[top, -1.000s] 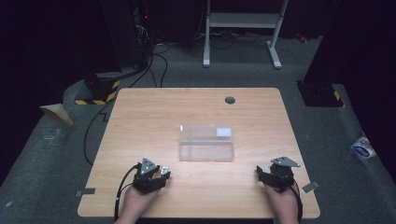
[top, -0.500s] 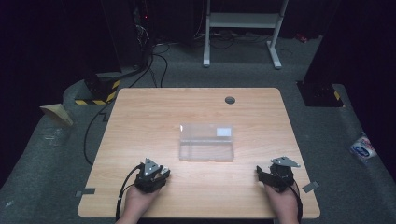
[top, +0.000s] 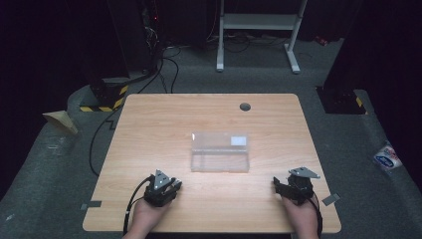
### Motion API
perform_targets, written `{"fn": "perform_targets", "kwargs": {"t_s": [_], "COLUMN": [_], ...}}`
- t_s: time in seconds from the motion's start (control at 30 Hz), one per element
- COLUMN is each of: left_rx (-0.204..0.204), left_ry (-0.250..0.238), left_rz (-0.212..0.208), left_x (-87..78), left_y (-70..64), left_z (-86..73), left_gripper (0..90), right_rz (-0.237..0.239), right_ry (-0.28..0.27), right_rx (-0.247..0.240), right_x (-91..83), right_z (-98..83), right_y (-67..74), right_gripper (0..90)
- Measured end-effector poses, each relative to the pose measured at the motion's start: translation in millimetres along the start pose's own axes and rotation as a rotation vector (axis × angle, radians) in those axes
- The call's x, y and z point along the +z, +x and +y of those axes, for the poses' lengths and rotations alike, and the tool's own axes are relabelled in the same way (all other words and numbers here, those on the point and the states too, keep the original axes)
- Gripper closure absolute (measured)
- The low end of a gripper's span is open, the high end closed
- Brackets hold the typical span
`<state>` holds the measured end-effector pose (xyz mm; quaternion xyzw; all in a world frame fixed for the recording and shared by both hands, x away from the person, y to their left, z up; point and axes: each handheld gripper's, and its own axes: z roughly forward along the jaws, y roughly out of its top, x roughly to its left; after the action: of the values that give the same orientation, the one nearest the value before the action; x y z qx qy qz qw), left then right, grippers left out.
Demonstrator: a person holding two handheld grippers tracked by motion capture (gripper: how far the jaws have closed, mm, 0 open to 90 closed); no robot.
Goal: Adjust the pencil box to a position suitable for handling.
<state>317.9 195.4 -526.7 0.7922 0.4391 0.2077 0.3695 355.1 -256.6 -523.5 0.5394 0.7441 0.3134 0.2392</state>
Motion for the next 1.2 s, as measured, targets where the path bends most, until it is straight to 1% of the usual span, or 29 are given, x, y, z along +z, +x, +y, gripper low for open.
{"fn": "perform_targets", "kwargs": {"t_s": [0.13,0.27,0.33,0.37,0.4,0.5,0.63,0.7,0.73,0.77,0.8,0.87,0.9,0.93,0.97,1.03,1.17,1.2], "left_rx": [0.005,-0.006,-0.004,-0.006,0.001,-0.004,-0.002,0.01,0.002,0.005,0.0,-0.003,-0.021,-0.021,-0.043,-0.04,-0.011,-0.011], "left_ry": [-0.003,-0.005,-0.005,-0.009,-0.017,-0.031,-0.025,-0.013,-0.021,-0.028,-0.042,-0.055,-0.059,-0.059,-0.074,-0.076,-0.099,-0.099], "left_rz": [-0.003,-0.011,-0.007,-0.016,-0.032,-0.04,-0.03,-0.011,-0.004,0.003,0.007,0.012,0.003,0.003,-0.002,-0.007,-0.026,-0.026], "left_x": [-0.8,-1.9,-2.4,-2.6,-3.1,-4.2,-4.0,-3.1,-3.1,-4.0,-5.0,-6.1,-6.6,-6.6,-7.0,-7.2,-8.9,-8.9], "left_y": [-0.4,-0.2,1.2,1.4,1.3,1.7,1.8,0.7,-0.8,-0.9,-1.5,-3.4,-2.9,-2.9,-3.7,-3.9,-7.5,-7.5], "left_z": [-0.8,-2.0,-2.1,-2.2,-2.4,-3.1,-3.0,-2.3,-2.4,-2.4,-2.8,-3.4,-2.5,-2.5,-1.7,-1.2,3.1,3.1], "left_gripper": [67.5,67.5,67.5,67.6,67.6,67.8,67.9,68.0,68.0,68.0,68.1,68.1,68.1,68.1,68.1,68.1,68.1,68.1], "right_rz": [0.003,0.003,0.005,0.006,0.006,0.007,0.014,0.027,0.027,0.028,0.028,0.027,0.031,0.031,0.033,0.035,0.037,0.037], "right_ry": [0.001,0.0,0.0,0.001,0.001,0.001,0.002,0.005,0.005,0.007,0.006,0.009,0.007,0.007,0.007,0.006,0.006,0.006], "right_rx": [0.003,0.0,0.0,0.001,0.001,0.002,-0.008,-0.01,-0.01,-0.012,-0.011,-0.013,-0.017,-0.017,-0.017,-0.02,-0.024,-0.024], "right_x": [-0.1,0.0,-0.1,-0.3,-0.3,-0.4,0.1,-1.1,-1.1,-1.1,-0.8,-0.7,-0.6,-0.6,-0.6,-0.6,-0.5,-0.5], "right_z": [-0.1,0.0,-0.1,-0.2,-0.2,-0.3,-0.1,-1.0,-1.0,-1.0,-0.8,-0.5,-0.5,-0.5,-0.5,-0.5,-0.5,-0.5], "right_y": [0.0,-0.2,-0.1,0.2,0.2,0.1,-0.2,-0.2,-0.2,0.2,0.5,0.6,0.5,0.5,0.3,0.2,1.6,1.6], "right_gripper": [26.7,26.7,26.6,26.6,26.6,26.4,24.0,23.1,23.1,22.8,22.8,22.8,22.8,22.8,22.8,22.9,23.4,23.4]}}
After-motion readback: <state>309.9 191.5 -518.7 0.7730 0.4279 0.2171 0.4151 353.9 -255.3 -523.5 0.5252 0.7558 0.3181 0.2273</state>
